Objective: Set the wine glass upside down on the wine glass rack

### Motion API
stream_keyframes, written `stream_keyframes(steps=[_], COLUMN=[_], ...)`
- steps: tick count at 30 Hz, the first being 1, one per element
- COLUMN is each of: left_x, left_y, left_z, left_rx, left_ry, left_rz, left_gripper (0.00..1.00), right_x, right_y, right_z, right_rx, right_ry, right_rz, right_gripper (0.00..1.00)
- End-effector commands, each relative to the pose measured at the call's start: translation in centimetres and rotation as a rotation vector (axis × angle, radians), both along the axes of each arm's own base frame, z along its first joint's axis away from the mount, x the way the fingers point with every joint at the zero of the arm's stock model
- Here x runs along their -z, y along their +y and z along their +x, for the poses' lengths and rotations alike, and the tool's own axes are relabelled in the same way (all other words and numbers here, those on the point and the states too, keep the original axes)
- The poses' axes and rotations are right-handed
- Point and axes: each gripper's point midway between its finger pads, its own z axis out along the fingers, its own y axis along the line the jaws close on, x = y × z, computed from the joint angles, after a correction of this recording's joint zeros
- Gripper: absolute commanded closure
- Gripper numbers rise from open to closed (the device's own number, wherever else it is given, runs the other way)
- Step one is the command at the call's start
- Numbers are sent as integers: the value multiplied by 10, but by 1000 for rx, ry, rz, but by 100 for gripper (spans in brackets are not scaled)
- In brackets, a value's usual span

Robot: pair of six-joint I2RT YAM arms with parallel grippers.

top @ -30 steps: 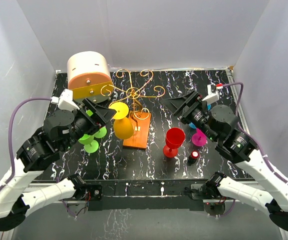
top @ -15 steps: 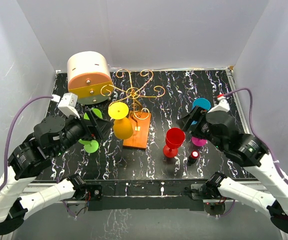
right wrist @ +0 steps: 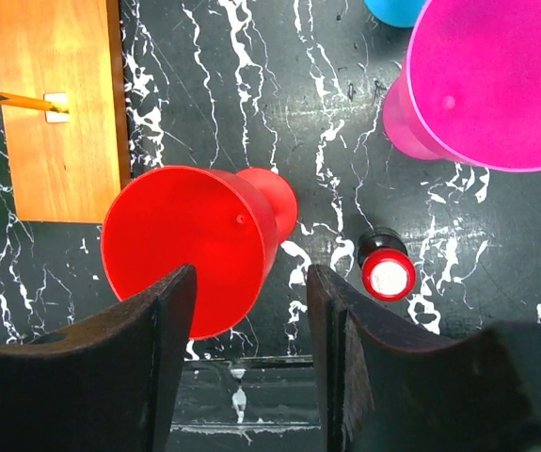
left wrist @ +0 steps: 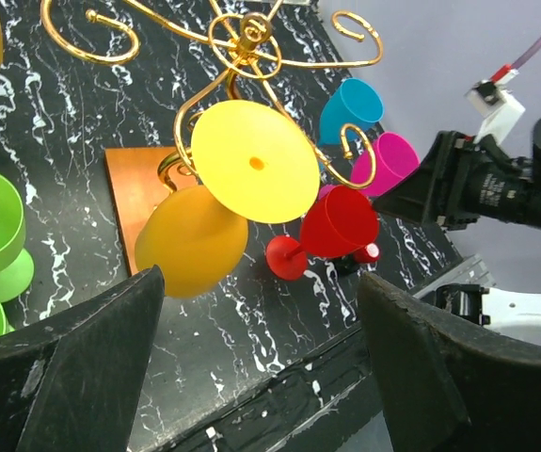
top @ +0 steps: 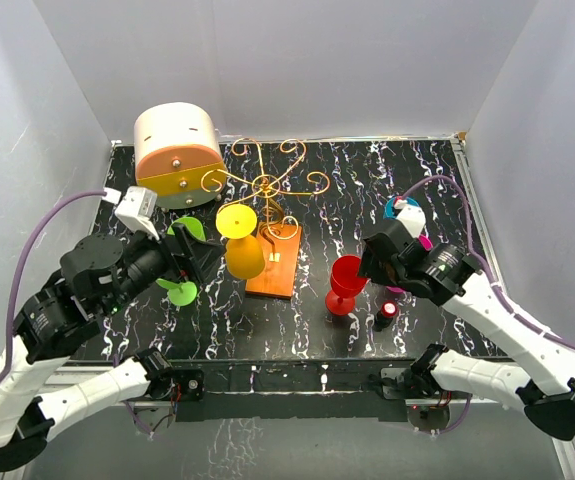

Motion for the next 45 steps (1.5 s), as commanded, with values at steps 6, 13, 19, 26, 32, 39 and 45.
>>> stream_keyframes(steps=[6, 13, 19, 26, 32, 39, 45], left_x=[-33, -44, -51, -65, -79, -109, -131], left_y=[-6, -9, -9, -17, -45, -90, -146], left_z=[-14, -15, -15, -15, -16, -2, 13], left_rx=[98, 113, 112, 126, 226, 317, 448], left_ry=[-114, -144, -153, -151, -142, -144, -86], left_rz=[-100, -123, -138, -194, -250, -357, -466], left_gripper=[16, 16, 16, 15, 14, 11, 1], right_x=[24, 31, 33, 9, -47, -126, -177], right_y=[-14, 7, 4, -5, -25, -58, -80], right_z=[10, 13, 17, 24, 31, 33, 31], right_rx=[10, -84, -68, -19, 67, 201, 298], right_ry=[-11, -19, -30, -114, -280, -514, -698], right_rz=[-136, -75, -95, -91, -62, -5, 71], right_gripper=[69, 74, 93, 100, 100, 100, 100])
